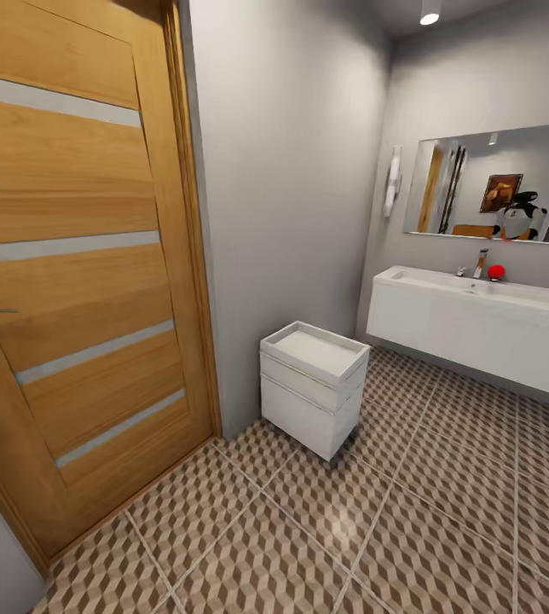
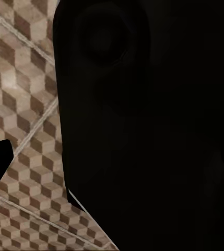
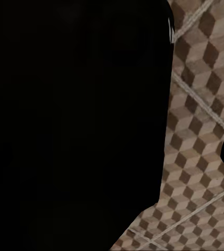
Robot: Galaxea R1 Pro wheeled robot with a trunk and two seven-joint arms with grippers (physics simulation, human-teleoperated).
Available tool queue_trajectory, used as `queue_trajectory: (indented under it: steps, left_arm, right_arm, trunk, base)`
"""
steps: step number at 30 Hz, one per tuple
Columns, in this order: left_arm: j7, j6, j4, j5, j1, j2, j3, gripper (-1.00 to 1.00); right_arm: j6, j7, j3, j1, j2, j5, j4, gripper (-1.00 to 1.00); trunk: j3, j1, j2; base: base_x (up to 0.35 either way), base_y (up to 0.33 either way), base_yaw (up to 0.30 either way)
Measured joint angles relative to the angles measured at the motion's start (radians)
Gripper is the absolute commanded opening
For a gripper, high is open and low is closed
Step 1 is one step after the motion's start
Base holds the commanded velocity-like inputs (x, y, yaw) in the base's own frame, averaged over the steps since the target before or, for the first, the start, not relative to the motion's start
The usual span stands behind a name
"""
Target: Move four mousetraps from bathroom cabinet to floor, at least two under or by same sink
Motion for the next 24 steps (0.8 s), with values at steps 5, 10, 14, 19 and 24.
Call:
queue_trajectory:
  steps: [5,10,14,19,24]
  left_arm:
    - [-0.003,-0.006,-0.005,0.000,-0.001,0.000,0.004,1.00]
    - [-0.003,-0.009,-0.010,0.001,-0.001,-0.001,0.005,1.00]
    - [-0.002,-0.024,-0.032,0.008,-0.001,-0.002,0.008,1.00]
    - [-0.002,-0.034,-0.042,0.015,-0.001,-0.003,0.010,1.00]
    - [-0.001,-0.036,-0.044,0.017,-0.001,-0.003,0.010,1.00]
  right_arm:
    - [-0.001,-0.001,0.001,-0.001,-0.001,0.002,0.000,1.00]
    - [-0.002,-0.001,0.001,-0.001,-0.001,0.002,0.000,1.00]
    - [-0.007,-0.001,0.001,-0.001,-0.001,0.002,0.000,1.00]
    - [-0.010,-0.001,0.001,-0.001,-0.001,0.001,0.000,1.00]
    - [-0.011,-0.001,0.001,-0.001,0.000,0.001,0.000,1.00]
  trunk:
    - [0.000,0.000,0.000]
    - [0.000,0.000,0.000]
    - [0.000,0.000,0.000]
    - [0.000,0.000,0.000]
    - [0.000,0.000,0.000]
  base:
    - [0.000,0.000,0.000]
    - [0.000,0.000,0.000]
    - [0.000,0.000,0.000]
    - [0.000,0.000,0.000]
    - [0.000,0.000,0.000]
